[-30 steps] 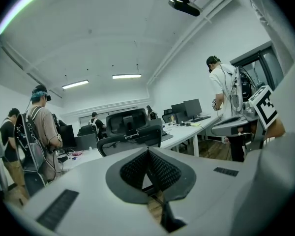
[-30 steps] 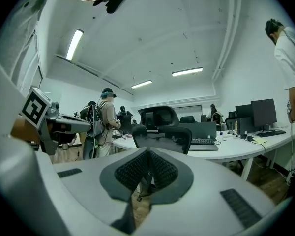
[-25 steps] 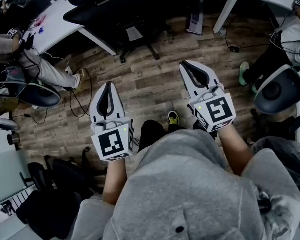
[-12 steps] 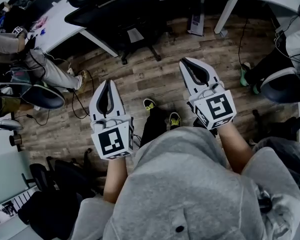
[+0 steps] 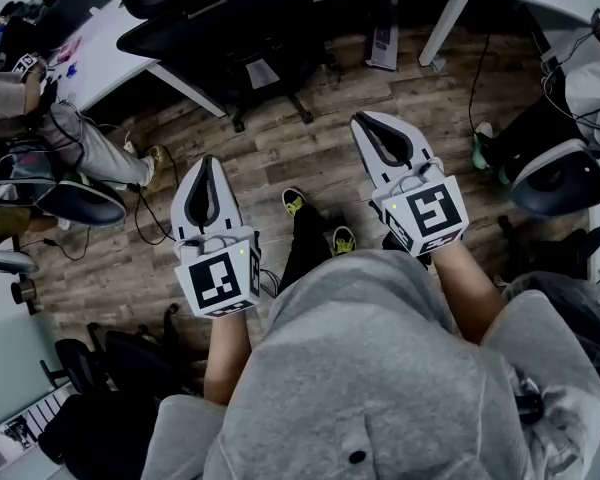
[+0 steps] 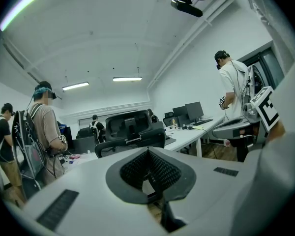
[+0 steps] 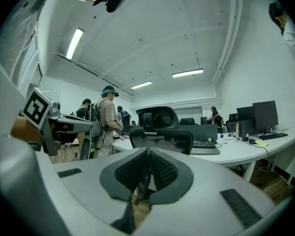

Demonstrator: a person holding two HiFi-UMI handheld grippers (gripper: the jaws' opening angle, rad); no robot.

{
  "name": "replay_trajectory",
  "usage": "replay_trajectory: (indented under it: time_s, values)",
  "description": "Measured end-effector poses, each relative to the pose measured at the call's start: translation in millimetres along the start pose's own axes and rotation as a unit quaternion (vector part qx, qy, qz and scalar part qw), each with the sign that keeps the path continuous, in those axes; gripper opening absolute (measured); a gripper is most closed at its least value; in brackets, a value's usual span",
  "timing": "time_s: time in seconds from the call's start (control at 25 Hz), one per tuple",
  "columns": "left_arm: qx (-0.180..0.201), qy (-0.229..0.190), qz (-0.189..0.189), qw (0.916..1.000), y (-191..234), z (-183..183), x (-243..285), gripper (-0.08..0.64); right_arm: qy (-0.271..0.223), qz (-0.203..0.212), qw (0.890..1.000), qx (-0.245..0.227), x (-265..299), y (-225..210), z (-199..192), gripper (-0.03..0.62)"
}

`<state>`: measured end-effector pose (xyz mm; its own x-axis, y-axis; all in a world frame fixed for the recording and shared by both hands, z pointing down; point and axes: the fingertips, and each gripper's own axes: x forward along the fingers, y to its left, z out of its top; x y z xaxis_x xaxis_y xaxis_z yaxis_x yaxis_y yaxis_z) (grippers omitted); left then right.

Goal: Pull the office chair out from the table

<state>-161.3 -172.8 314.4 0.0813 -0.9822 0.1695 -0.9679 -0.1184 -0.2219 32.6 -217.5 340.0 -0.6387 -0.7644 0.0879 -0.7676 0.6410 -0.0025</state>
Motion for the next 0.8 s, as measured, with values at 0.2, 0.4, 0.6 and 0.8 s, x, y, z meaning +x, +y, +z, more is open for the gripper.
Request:
replay_trajectory:
  time_s: [0.2, 0.4, 0.6, 0.8]
  values:
    - [-0.006, 0.001, -0.008, 1.0000, 7, -3, 21, 0.012, 0.004, -0.004, 1.000, -0.003, 18, -6, 1, 0.038]
    - [-0.009, 0.003, -0.012, 0.9999, 18, -4, 44, 0.012, 0.013, -0.004, 1.000, -0.005, 41, -12, 0, 0.039]
    - [-0.008, 0.009, -0.014, 0.9998, 27, -9, 68, 0.012, 0.020, 0.000, 1.000, -0.007, 67, -16, 1, 0.038]
    - [0.013, -0.008, -0.020, 0.9997, 38, -5, 93, 0.012, 0.023, 0.007, 1.000, -0.009, 96, -20, 4, 0.038]
